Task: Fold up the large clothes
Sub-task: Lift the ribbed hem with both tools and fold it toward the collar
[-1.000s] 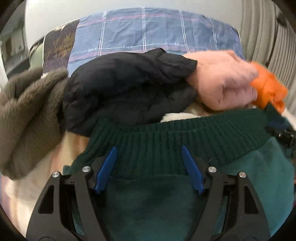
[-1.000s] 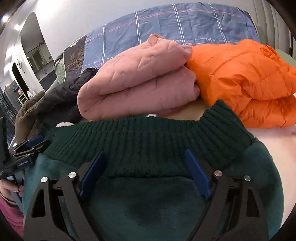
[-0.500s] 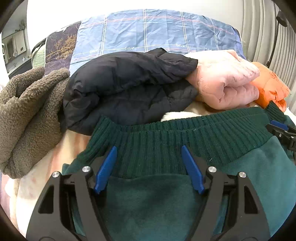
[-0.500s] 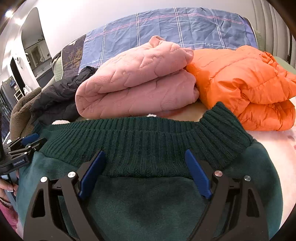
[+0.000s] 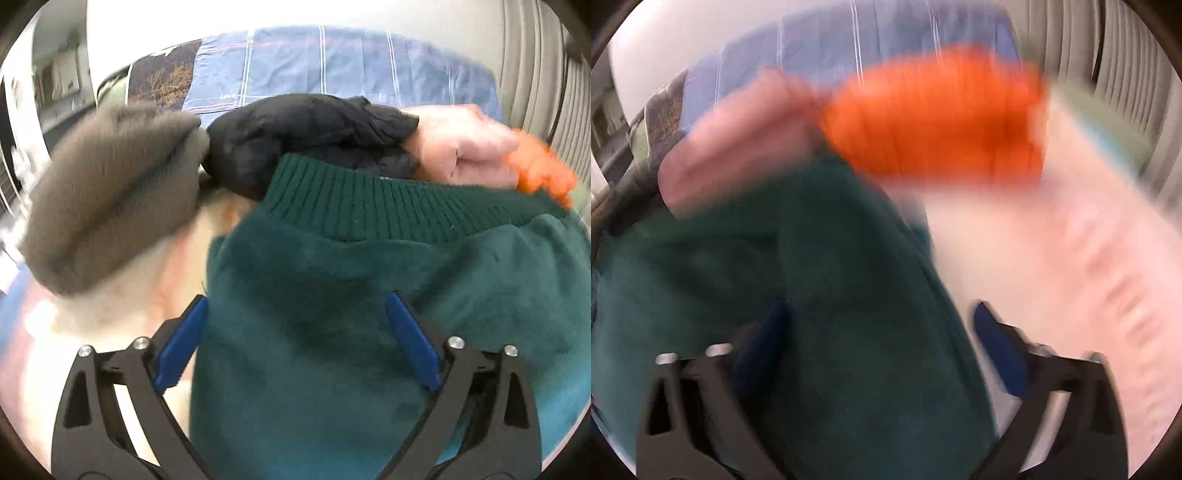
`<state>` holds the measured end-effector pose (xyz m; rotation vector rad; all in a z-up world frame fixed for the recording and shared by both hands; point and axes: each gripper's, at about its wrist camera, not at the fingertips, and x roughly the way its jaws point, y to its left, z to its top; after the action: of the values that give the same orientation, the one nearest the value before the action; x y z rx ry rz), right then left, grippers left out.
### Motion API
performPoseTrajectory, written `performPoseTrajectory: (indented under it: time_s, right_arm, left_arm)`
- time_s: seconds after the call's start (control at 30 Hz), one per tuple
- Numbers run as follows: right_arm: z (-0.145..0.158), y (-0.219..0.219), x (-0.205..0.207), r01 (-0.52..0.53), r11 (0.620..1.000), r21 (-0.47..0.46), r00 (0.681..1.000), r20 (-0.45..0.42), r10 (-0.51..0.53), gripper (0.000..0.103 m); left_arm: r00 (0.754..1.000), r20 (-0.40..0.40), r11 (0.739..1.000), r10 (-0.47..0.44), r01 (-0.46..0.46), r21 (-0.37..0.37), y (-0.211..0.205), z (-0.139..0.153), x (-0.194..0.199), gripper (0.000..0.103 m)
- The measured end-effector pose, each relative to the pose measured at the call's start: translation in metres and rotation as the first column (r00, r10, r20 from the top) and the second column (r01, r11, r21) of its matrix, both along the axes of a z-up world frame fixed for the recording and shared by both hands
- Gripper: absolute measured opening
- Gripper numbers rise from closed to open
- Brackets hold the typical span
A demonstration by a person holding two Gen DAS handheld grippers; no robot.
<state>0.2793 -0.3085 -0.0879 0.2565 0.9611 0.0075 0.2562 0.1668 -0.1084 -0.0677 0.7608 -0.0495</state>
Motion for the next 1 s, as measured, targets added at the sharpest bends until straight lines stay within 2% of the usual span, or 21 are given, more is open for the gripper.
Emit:
performPoseTrajectory:
  time_s: [0.03, 0.07, 0.1, 0.17, 0.23, 0.3, 0.37, 0.43, 0.47, 0.57, 0.6, 0.63, 0.67, 0.7, 0.73, 0.77, 0.8, 0.87, 1.0]
  right_arm:
    - [-0.008, -0.021, -0.004, 0.051, 0.986, 0.160, 0.999, 0.007, -0.052, 0.102]
    - [-0.006, -0.027, -0.003, 0.070, 0.978, 0.196, 0.998, -0.006, -0.070, 0.101]
    - [-0.004, -0.023, -0.001, 0.066, 0.985, 0.161, 0.998, -0.018, -0.063, 0.101]
    - [0.008, -0.007, -0.004, 0.068, 0.997, 0.022, 0.998, -0.004, -0.068, 0.102]
    - [0.022, 0.006, -0.015, 0.081, 0.994, -0.077, 0.997, 0.021, -0.079, 0.102]
    - [0.036, 0.008, -0.027, 0.094, 0.992, -0.084, 0.995, 0.042, -0.091, 0.101]
    - [0.062, 0.005, -0.047, 0.147, 0.989, -0.021, 0.983, 0.113, -0.144, 0.097]
    - [0.093, 0.024, -0.070, 0.088, 0.993, 0.074, 0.978, 0.185, -0.100, 0.094]
    - [0.103, 0.037, -0.079, 0.048, 0.995, 0.085, 0.975, 0.215, -0.065, 0.094]
    - [0.126, 0.104, -0.106, -0.136, 0.990, 0.030, 0.941, 0.317, 0.120, 0.094]
    - [0.126, 0.127, -0.110, -0.191, 0.982, -0.004, 0.927, 0.328, 0.182, 0.093]
    - [0.112, 0.155, -0.111, -0.236, 0.970, -0.062, 0.926, 0.288, 0.244, 0.093]
    - [0.095, 0.168, -0.107, -0.262, 0.963, -0.070, 0.935, 0.228, 0.271, 0.092]
    - [0.064, 0.180, -0.096, -0.304, 0.952, -0.038, 0.946, 0.107, 0.306, 0.093]
    - [0.030, 0.188, -0.091, -0.315, 0.948, -0.046, 0.947, 0.048, 0.317, 0.099]
    - [0.024, 0.188, -0.097, -0.313, 0.947, -0.074, 0.941, 0.110, 0.320, 0.100]
    - [0.027, 0.189, -0.101, -0.307, 0.948, -0.082, 0.942, 0.119, 0.315, 0.100]
    - [0.032, 0.184, -0.100, -0.300, 0.953, -0.039, 0.950, 0.078, 0.302, 0.100]
    - [0.035, 0.186, -0.100, -0.339, 0.938, -0.077, 0.937, 0.058, 0.343, 0.100]
  left_arm:
    - [1.000, -0.022, 0.998, 0.010, -0.012, -0.069, 0.006, -0.002, 0.002, 0.099]
    - [0.999, -0.035, 0.996, 0.028, -0.031, -0.083, 0.007, -0.003, 0.004, 0.101]
    - [0.999, -0.034, 0.997, 0.034, -0.036, -0.066, 0.005, -0.003, 0.004, 0.101]
    - [0.998, -0.030, 0.999, 0.046, -0.047, -0.023, 0.000, 0.002, 0.002, 0.101]
    - [0.998, -0.022, 0.998, 0.067, -0.067, -0.015, -0.001, 0.007, -0.004, 0.101]
    - [0.997, -0.020, 0.994, 0.079, -0.080, -0.076, 0.005, 0.019, -0.018, 0.098]
    - [0.997, 0.014, 0.991, 0.076, -0.073, -0.113, 0.013, 0.030, -0.035, 0.092]
    - [0.996, 0.082, 0.993, 0.046, -0.037, -0.108, 0.011, 0.047, -0.050, 0.083]
    - [0.994, 0.104, 0.995, 0.030, -0.020, -0.093, 0.007, 0.053, -0.053, 0.080]
    - [0.994, 0.105, 1.000, -0.010, 0.009, 0.005, -0.009, 0.052, -0.054, 0.079]
    - [0.998, 0.061, 0.999, -0.009, 0.006, 0.045, -0.014, 0.038, -0.048, 0.080]
    - [1.000, 0.026, 0.998, -0.012, 0.010, 0.062, -0.016, 0.024, -0.043, 0.081]
    - [0.999, 0.045, 0.999, -0.018, 0.016, 0.052, -0.015, 0.013, -0.044, 0.083]
    - [0.995, 0.097, 0.999, -0.022, 0.020, 0.025, -0.011, 0.006, -0.049, 0.083]
    - [0.995, 0.098, 1.000, -0.021, 0.021, -0.006, -0.007, 0.004, -0.049, 0.083]
    - [0.995, 0.093, 0.999, -0.020, 0.022, -0.028, -0.004, 0.004, -0.050, 0.083]
    - [0.995, 0.095, 1.000, -0.025, 0.027, -0.017, -0.006, 0.005, -0.051, 0.083]
    - [0.994, 0.106, 1.000, -0.027, 0.028, -0.001, -0.009, 0.003, -0.054, 0.083]
    - [0.992, 0.121, 0.999, -0.029, 0.034, -0.037, -0.005, 0.002, -0.055, 0.083]
